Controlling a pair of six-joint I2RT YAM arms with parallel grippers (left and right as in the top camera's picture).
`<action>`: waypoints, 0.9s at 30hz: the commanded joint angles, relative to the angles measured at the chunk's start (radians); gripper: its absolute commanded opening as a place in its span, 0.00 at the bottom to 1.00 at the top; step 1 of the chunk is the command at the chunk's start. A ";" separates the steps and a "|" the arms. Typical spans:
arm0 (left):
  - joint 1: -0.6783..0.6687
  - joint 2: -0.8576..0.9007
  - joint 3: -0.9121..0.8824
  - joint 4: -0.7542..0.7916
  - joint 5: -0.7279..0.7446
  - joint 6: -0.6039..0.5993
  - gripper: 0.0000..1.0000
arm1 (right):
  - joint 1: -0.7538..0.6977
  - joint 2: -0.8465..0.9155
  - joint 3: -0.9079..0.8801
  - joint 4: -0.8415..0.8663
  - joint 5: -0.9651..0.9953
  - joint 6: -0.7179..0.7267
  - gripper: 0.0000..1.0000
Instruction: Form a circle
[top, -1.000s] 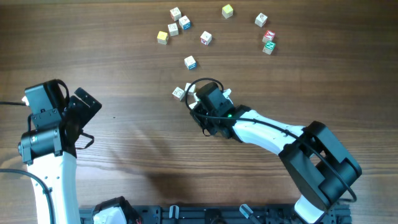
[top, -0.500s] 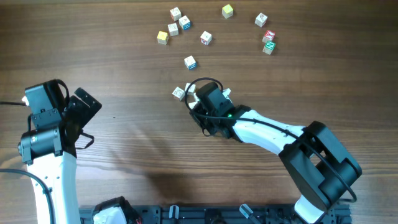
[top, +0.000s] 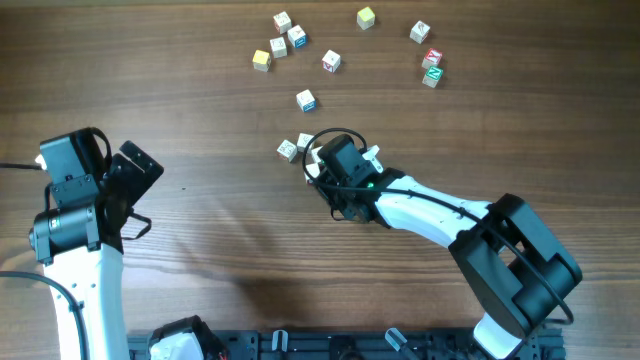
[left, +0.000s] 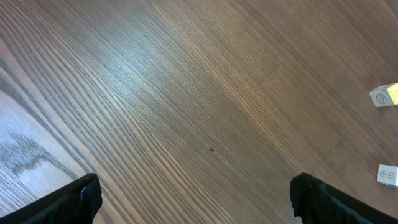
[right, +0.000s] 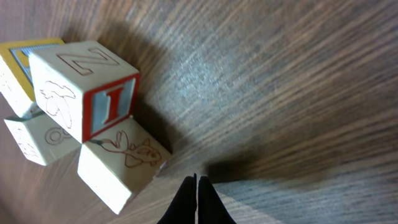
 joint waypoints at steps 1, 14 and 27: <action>0.005 0.001 0.000 0.002 0.011 -0.009 1.00 | -0.005 0.019 -0.002 0.022 0.047 -0.002 0.05; 0.005 0.001 0.000 0.002 0.011 -0.009 1.00 | -0.005 0.019 -0.002 0.051 0.069 -0.003 0.05; 0.005 0.001 0.000 0.002 0.011 -0.009 1.00 | -0.005 0.019 -0.002 0.082 0.081 -0.027 0.04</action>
